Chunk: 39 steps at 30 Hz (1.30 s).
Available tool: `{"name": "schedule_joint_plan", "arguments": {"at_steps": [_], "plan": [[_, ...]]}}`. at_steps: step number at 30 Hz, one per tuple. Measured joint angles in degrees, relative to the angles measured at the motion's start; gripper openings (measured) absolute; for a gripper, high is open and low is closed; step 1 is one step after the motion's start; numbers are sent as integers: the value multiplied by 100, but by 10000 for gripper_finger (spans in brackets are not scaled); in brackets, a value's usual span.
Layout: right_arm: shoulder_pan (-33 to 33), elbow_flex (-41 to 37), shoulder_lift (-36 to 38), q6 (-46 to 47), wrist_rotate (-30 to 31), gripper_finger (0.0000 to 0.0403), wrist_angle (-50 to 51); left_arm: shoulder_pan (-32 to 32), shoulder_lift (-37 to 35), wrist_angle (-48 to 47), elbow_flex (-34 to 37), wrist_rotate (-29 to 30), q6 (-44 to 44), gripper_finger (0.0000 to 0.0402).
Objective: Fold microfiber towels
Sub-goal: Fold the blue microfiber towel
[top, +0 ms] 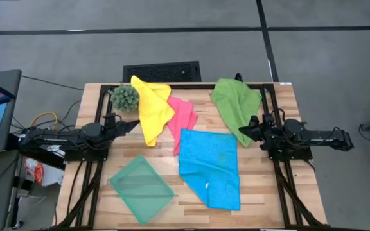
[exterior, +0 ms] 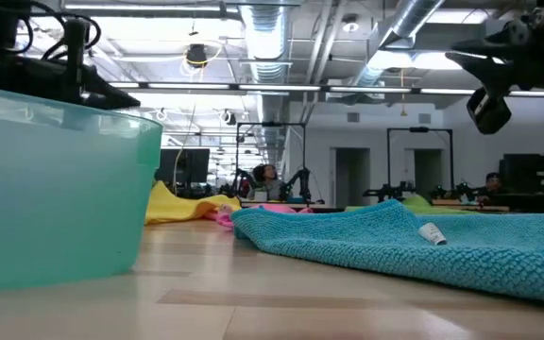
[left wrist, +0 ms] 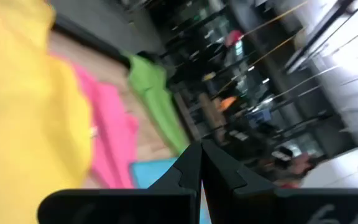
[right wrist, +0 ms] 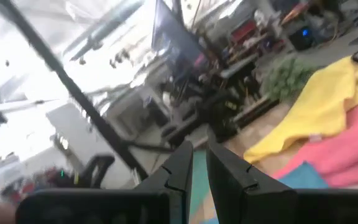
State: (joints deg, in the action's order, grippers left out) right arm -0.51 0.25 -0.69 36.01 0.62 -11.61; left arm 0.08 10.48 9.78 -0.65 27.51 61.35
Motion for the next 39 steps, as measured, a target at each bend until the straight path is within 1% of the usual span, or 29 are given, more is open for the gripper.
{"name": "schedule_joint_plan", "arguments": {"at_steps": [2, 4, 5, 8, 11, 13, 15, 18, 22, 24, 26, 29, 34, 39], "plan": [[3, 0, 0, 6, 191, 72, -319, 0, 3, 241, -59, -1, -145, 1], [0, 1, 0, 8, 434, 72, -656, 0, 6, 808, -168, -1, -455, 8], [0, 12, 1, 5, 524, 72, -809, 0, -1, 1122, -224, 14, -666, 14], [0, 232, -11, -170, 769, 72, -817, 0, 6, 1805, -469, 98, -1367, 40], [0, 573, -87, -539, 903, 72, -825, 0, 128, 1977, -930, 34, -1843, 73], [0, 850, -239, -867, 912, 72, -760, 1, 300, 1941, -1298, -207, -2010, 92], [1, 1218, -449, -1175, 912, 72, -526, 0, 609, 1755, -1730, -550, -2135, 107], [23, 1822, -886, -1488, 871, 72, 349, 0, 1208, 1095, -2496, -1149, -2484, 120], [146, 2660, -1596, -1504, 810, 72, 1785, 0, 2250, -215, -3646, -1701, -2852, 125], [278, 3016, -1980, -1438, 614, 72, 2376, 0, 2807, -828, -4189, -1958, -2983, 126], [426, 3297, -2292, -1270, 388, 72, 2843, 0, 3368, -1375, -4693, -2248, -3097, 126], [684, 3563, -2649, -814, -93, 72, 3306, 0, 4156, -1881, -5327, -2742, -3349, 126], [1209, 3646, -2897, 177, -808, 72, 3741, 0, 5292, -2150, -6040, -3430, -3868, 126], [2046, 3646, -2983, 1049, -885, 72, 4156, 2, 6296, -2138, -6549, -4109, -4236, 126]]}}
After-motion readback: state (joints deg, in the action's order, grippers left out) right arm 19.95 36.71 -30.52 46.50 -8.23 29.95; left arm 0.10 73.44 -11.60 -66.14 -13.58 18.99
